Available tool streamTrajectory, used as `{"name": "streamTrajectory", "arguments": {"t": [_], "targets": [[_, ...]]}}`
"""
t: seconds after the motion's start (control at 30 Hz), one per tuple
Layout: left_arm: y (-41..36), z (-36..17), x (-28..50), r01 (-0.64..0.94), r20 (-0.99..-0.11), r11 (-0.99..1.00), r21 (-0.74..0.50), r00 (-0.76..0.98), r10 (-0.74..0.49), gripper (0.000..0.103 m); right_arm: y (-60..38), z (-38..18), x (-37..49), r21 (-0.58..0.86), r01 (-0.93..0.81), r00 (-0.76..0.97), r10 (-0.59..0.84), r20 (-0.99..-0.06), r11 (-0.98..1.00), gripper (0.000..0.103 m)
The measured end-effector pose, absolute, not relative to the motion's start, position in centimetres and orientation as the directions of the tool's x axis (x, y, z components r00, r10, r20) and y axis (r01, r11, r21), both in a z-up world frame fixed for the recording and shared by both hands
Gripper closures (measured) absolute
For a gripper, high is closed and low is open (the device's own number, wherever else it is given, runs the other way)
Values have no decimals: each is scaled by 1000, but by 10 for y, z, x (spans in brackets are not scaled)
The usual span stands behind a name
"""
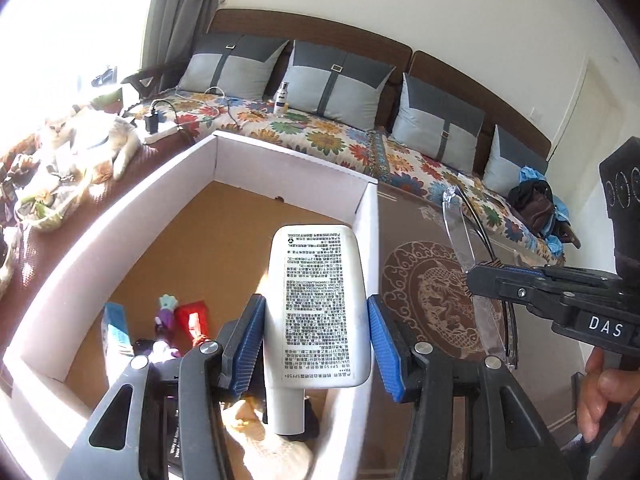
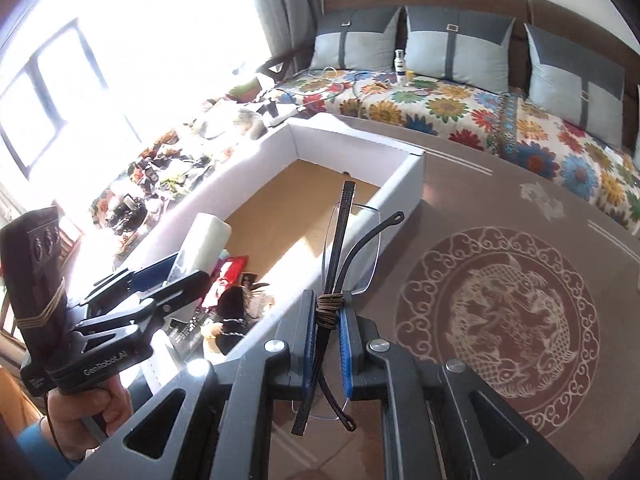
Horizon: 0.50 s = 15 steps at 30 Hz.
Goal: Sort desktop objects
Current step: 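Carry the remote in the left tool and glasses in the right tool to the bin, then open the left tool over the bin while the right tool releases the glasses there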
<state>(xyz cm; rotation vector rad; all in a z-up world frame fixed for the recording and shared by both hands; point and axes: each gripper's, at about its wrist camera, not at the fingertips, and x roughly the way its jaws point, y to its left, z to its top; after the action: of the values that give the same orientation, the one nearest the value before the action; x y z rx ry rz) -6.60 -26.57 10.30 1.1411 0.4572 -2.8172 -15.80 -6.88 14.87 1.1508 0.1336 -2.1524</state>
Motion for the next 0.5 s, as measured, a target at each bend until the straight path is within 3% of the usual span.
{"name": "streamTrajectory", "arguments": {"t": [0.2, 0.37, 0.47, 0.5], "targets": [[-324, 45, -67, 290, -805, -931, -223, -594, 8, 52, -202, 114, -162, 212, 708, -274, -539, -797, -673, 91], [-337, 21, -54, 323, -845, -925, -198, -534, -5, 51, -241, 61, -179, 337, 663, -140, -552, -822, -669, 87], [-338, 20, -48, 324, -841, -923, -210, -540, 2, 50, -247, 45, -181, 331, 648, -121, -522, -844, -686, 76], [-338, 22, -44, 325, -836, -921, -214, -549, 0, 45, -246, 45, -179, 321, 651, -128, -517, -846, -688, 66]]}}
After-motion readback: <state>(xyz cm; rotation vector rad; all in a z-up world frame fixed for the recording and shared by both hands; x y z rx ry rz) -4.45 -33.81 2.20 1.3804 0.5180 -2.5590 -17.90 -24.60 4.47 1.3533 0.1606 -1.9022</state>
